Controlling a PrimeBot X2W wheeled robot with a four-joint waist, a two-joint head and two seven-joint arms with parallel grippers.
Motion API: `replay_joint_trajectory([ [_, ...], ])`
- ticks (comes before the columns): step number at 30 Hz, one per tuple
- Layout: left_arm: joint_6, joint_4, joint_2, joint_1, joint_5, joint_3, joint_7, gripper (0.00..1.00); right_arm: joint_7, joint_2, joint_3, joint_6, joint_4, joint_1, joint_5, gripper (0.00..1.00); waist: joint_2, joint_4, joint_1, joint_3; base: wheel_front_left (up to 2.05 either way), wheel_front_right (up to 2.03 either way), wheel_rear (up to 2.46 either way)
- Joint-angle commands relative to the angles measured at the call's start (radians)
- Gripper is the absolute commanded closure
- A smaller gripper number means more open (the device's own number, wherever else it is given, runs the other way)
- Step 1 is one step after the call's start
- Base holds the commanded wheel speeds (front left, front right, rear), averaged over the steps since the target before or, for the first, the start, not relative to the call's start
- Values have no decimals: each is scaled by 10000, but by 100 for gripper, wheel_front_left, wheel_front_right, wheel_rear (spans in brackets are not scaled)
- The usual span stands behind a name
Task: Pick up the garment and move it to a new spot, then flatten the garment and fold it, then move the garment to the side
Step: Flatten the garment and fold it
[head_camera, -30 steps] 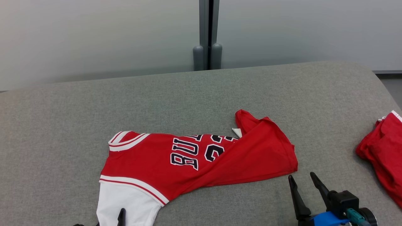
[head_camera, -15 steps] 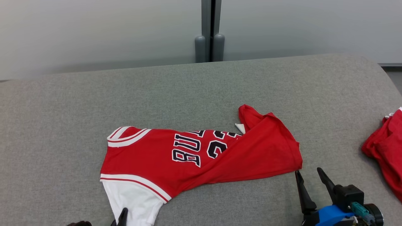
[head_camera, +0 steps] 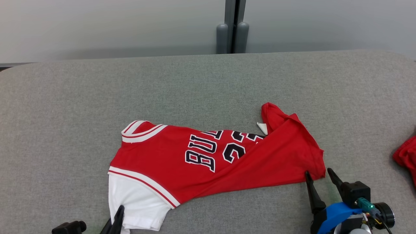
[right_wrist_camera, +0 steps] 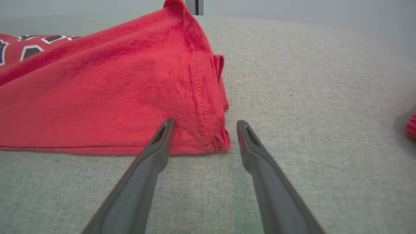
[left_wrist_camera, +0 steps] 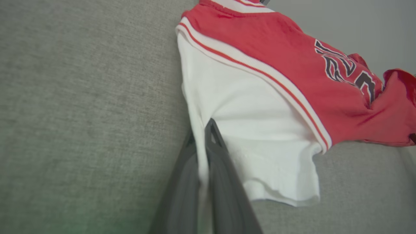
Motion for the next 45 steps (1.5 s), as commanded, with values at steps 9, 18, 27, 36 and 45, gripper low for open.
replay_joint_trajectory([
  [9,33,35,100,-140,214,204,24,100,-32,-46,519,1,239,-106,164,0,-1,-2,-1,90,0,0,0],
  [18,32,-13,-56,-36,433,242,24,100,-32,-48,1003,1,-236,471,251,0,-1,-180,-1,-72,0,0,0],
  [27,32,97,-91,-62,488,147,24,100,-32,-46,1004,1,30,165,271,0,-1,-124,-1,-83,0,0,0],
  [36,33,135,47,-16,406,87,26,100,-31,-48,1114,1,695,-298,423,0,-1,88,-1,44,0,0,0],
  [45,35,65,193,-199,344,-61,27,100,-31,-48,1064,1,917,-737,207,0,-1,279,-1,260,0,0,0],
])
